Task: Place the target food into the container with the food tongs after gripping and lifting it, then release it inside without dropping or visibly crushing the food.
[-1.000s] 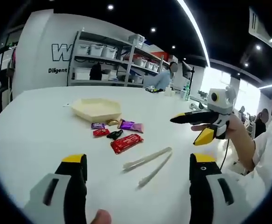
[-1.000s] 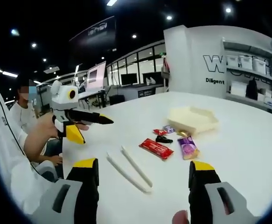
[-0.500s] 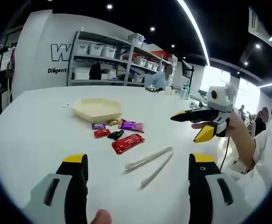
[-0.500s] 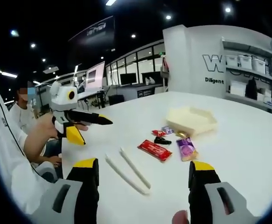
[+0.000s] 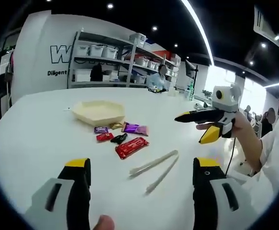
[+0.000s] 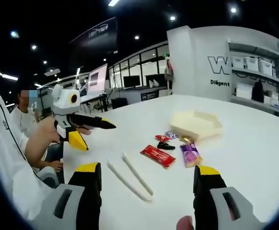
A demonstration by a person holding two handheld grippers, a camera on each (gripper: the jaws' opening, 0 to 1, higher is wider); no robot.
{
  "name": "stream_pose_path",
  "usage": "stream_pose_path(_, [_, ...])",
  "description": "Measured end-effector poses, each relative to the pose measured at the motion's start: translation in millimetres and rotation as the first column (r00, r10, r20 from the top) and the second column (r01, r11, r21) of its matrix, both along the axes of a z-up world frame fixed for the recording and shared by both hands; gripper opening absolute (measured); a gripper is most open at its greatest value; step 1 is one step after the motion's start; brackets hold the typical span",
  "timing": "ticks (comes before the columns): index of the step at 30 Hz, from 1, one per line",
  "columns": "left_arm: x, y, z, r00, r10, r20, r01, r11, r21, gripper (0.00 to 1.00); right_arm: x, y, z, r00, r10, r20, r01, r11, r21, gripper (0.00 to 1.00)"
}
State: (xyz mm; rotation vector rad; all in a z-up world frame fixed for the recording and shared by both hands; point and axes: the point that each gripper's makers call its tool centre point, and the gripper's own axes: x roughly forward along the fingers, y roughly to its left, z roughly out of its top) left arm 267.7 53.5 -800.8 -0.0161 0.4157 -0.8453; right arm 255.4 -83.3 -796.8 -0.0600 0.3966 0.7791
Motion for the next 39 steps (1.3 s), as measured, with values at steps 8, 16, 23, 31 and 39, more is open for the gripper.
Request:
stream_pose_path(8, [-0.8, -1, -0.7, 1.000, -0.018, 0.006, 0.018, 1.000, 0.016, 0.84, 3, 3, 0.8, 1.000, 0.015, 0.001, -0.015, 1.000, 0.001, 0.77])
stream_pose_path(16, [-1.1, -4, -4.3, 0.999, -0.035, 0.005, 0.034, 0.999, 0.032, 0.82, 5, 3, 0.1, 1.000, 0.025, 0.000, -0.025, 1.000, 0.000, 0.77])
stream_pose_path(23, [-2.1, -7, -6.3, 0.998, -0.058, 0.009, 0.057, 0.997, 0.044, 0.80, 6, 3, -0.6, 0.999, 0.033, 0.001, -0.033, 0.999, -0.001, 0.77])
stream_pose_path(31, [-6.7, -14, -14.5, 0.993, -0.112, 0.029, 0.109, 0.989, 0.096, 0.71, 6, 4, -3.2, 0.999, 0.048, -0.002, -0.048, 0.999, -0.005, 0.76])
stream_pose_path(39, [-12.5, -19, -24.2, 0.981, -0.187, 0.042, 0.179, 0.973, 0.149, 0.56, 7, 9, -7.3, 0.997, 0.083, -0.003, -0.083, 0.996, -0.015, 0.74])
